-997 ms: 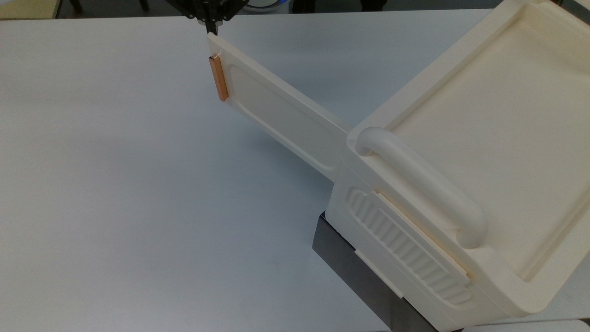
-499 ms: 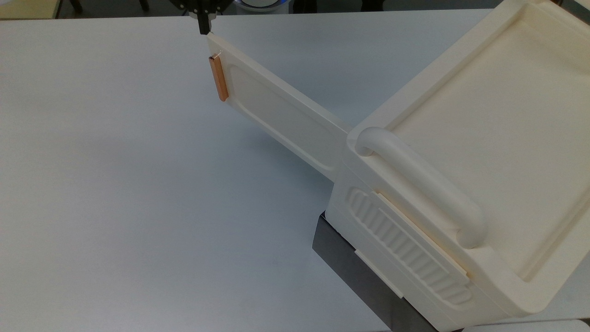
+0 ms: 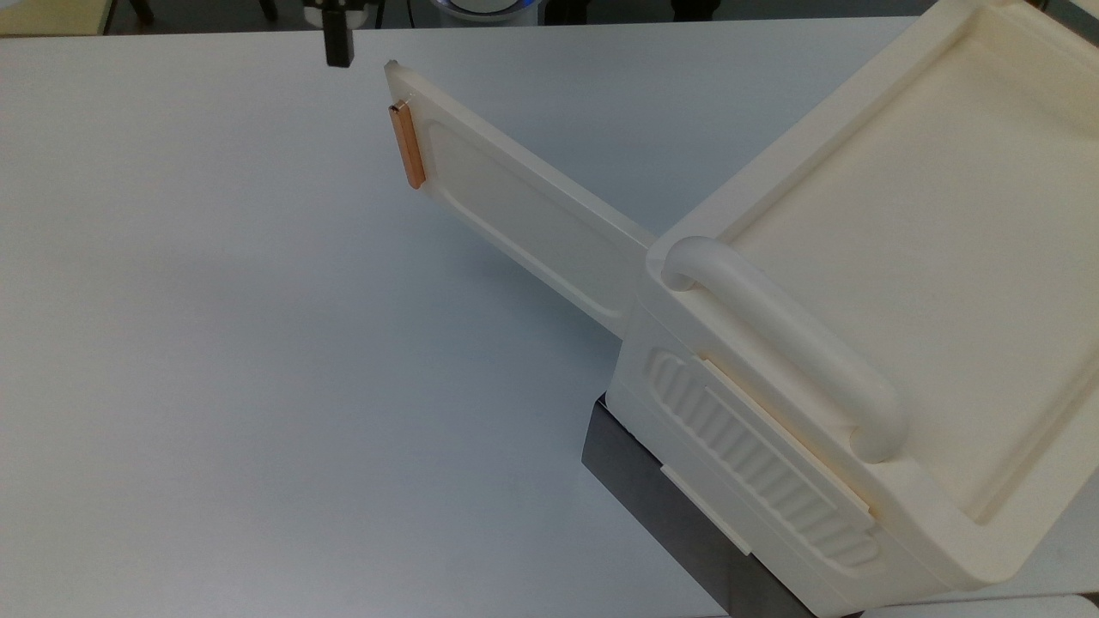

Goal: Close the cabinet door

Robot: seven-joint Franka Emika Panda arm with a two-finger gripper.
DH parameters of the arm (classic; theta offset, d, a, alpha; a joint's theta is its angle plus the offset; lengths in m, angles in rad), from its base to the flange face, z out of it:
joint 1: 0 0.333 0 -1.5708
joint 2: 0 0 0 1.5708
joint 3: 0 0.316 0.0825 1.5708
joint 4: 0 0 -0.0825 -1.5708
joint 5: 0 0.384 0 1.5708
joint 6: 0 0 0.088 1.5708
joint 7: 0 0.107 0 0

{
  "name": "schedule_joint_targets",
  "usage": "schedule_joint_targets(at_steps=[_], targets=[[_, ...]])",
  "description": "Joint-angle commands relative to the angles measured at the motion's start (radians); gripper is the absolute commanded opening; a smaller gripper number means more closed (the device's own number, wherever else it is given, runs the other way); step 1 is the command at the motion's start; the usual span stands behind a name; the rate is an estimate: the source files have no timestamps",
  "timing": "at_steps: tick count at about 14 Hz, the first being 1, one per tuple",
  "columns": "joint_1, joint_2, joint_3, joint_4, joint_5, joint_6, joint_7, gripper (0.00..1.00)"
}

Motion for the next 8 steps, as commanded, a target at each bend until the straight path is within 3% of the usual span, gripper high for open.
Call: schedule_joint_targets(at_steps=[1, 5, 8], targets=[[-0.013, 0.041, 0.002, -0.013, 0.029, 0.094, -0.002, 0.0], [-0.001, 0.061, 0.016, -0.014, 0.036, 0.1, -0.005, 0.0], [0.036, 0.059, 0.019, -0.024, 0.111, 0.096, -0.005, 0.0]])
